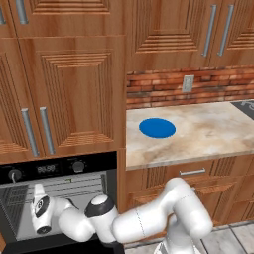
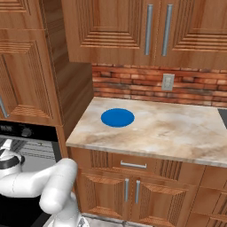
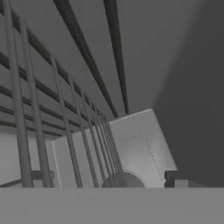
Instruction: Take the fish from the oven and place it on the plate on the counter.
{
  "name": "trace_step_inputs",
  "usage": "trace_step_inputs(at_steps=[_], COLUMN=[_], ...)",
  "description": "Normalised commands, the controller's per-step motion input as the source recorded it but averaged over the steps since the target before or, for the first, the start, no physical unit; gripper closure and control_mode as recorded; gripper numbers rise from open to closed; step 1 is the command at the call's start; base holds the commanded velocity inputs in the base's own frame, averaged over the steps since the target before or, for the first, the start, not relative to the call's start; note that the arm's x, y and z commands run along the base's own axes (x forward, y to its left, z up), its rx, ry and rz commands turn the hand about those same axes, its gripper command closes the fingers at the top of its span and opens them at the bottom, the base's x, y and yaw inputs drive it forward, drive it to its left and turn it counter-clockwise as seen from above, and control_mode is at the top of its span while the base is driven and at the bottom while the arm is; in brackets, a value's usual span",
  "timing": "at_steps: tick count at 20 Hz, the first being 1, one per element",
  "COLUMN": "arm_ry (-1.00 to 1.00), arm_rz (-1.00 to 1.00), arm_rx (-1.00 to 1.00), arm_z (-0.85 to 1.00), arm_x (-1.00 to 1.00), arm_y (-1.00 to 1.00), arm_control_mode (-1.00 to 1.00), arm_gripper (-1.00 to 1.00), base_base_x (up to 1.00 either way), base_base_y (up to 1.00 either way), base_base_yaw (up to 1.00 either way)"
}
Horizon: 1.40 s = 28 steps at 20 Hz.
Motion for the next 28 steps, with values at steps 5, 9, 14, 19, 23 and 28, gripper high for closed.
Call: trace_step_inputs(at_steps=[5,9,14,19,23,28], arm_ry=[-0.61,-0.59,-0.50,-0.06,-0.05,-0.16], arm_rz=[0.02,0.04,0.03,0.02,0.04,0.04], arm_rx=[0.22,0.18,0.07,-0.16,-0.15,-0.07], arm_z=[-1.00,-1.00,-1.00,-0.95,-0.96,-0.90], arm_x=[0.00,-0.15,-0.51,-0.63,-0.74,-0.98], arm_y=[0.13,0.02,0.00,0.00,0.00,0.00], arm_control_mode=[-1.00,-1.00,-1.00,-1.00,-1.00,-1.00], arm_gripper=[1.00,1.00,1.00,1.00,1.00,1.00], base_base_x=[0.00,0.00,0.00,0.00,0.00,0.00], base_base_y=[0.00,0.00,0.00,0.00,0.00,0.00], base_base_yaw=[0.00,0.00,0.00,0.00,0.00,0.00])
